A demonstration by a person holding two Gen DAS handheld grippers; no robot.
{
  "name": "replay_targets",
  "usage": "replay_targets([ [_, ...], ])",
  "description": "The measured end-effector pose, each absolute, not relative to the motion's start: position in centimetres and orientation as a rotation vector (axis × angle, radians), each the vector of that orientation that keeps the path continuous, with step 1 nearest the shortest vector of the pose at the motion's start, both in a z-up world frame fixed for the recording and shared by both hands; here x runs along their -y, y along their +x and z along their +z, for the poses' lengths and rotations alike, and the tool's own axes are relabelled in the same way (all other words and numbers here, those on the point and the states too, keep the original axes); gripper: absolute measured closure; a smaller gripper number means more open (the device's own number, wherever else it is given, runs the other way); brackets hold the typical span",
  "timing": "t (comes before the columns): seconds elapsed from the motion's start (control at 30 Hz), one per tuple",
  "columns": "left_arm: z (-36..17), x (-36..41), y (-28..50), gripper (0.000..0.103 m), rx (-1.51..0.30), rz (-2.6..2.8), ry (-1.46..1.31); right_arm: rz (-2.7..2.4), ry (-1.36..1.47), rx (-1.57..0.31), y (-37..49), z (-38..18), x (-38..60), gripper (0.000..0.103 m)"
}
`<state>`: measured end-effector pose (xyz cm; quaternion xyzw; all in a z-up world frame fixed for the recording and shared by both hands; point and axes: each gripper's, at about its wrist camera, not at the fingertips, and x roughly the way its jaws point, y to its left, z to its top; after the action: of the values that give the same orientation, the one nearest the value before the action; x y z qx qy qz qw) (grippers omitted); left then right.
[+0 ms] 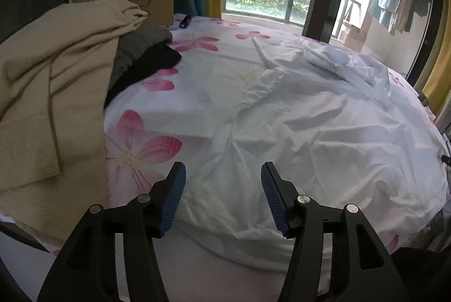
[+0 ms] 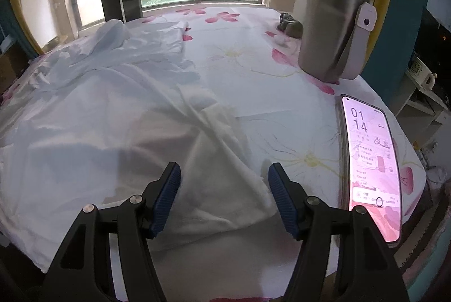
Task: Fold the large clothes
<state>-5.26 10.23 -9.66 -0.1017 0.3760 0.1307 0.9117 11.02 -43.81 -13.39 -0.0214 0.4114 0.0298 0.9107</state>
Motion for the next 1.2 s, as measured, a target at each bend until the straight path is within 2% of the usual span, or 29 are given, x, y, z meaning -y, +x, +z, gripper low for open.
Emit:
replay_targets([
  [0.1,-9.8,-9.5,-5.1,0.044,-0.784,0.250,-0.181,0.097,-0.060,-0.842,10.4,-13.5,43.2,0.040],
  [0.17,-10.1,-9.1,-4.8,0.044,-0.802,0.266,-0.119,0.115,-0.070,-0.835,10.0,-13.4,42.7,0.055],
  [0.2,-10.1,-9.0,-4.7,0.044,-0.811,0.287,-0.091,0.126,-0.071,-0.831,9.8,-13.4,42.5,0.058],
  [0.23,-9.9,-8.9,-4.8,0.044,-0.818,0.322,-0.076,0.142,-0.074,-0.830,9.5,-13.4,42.3,0.070],
  [0.33,-8.3,-8.9,-5.5,0.044,-0.761,0.349,-0.075,0.169,-0.066,-0.834,9.0,-13.3,41.7,0.093],
  [0.53,-9.7,-10.3,-4.9,0.044,-0.839,0.358,-0.130,0.186,-0.063,-0.835,9.0,-13.3,41.2,0.096],
  [0.77,-10.1,-10.1,-5.6,0.044,-0.810,0.360,-0.099,0.185,-0.051,-0.828,8.7,-13.2,41.0,0.096],
  [0.8,-10.1,-10.1,-5.6,0.048,-0.812,0.349,-0.101,0.184,-0.049,-0.825,8.6,-13.2,41.0,0.096],
  [0.83,-10.0,-10.0,-5.5,0.062,-0.810,0.327,-0.103,0.182,-0.046,-0.821,8.6,-13.1,41.0,0.096],
  [0.87,-10.0,-9.7,-5.5,0.073,-0.808,0.299,-0.098,0.179,-0.042,-0.819,8.6,-13.1,40.9,0.096],
  [0.9,-9.9,-9.4,-5.5,0.095,-0.809,0.274,-0.090,0.176,-0.040,-0.816,8.5,-13.0,41.0,0.096],
  [1.2,-8.1,-10.3,-6.0,0.099,-0.736,0.278,-0.123,0.130,-0.113,-0.766,8.1,-11.4,40.4,0.096],
])
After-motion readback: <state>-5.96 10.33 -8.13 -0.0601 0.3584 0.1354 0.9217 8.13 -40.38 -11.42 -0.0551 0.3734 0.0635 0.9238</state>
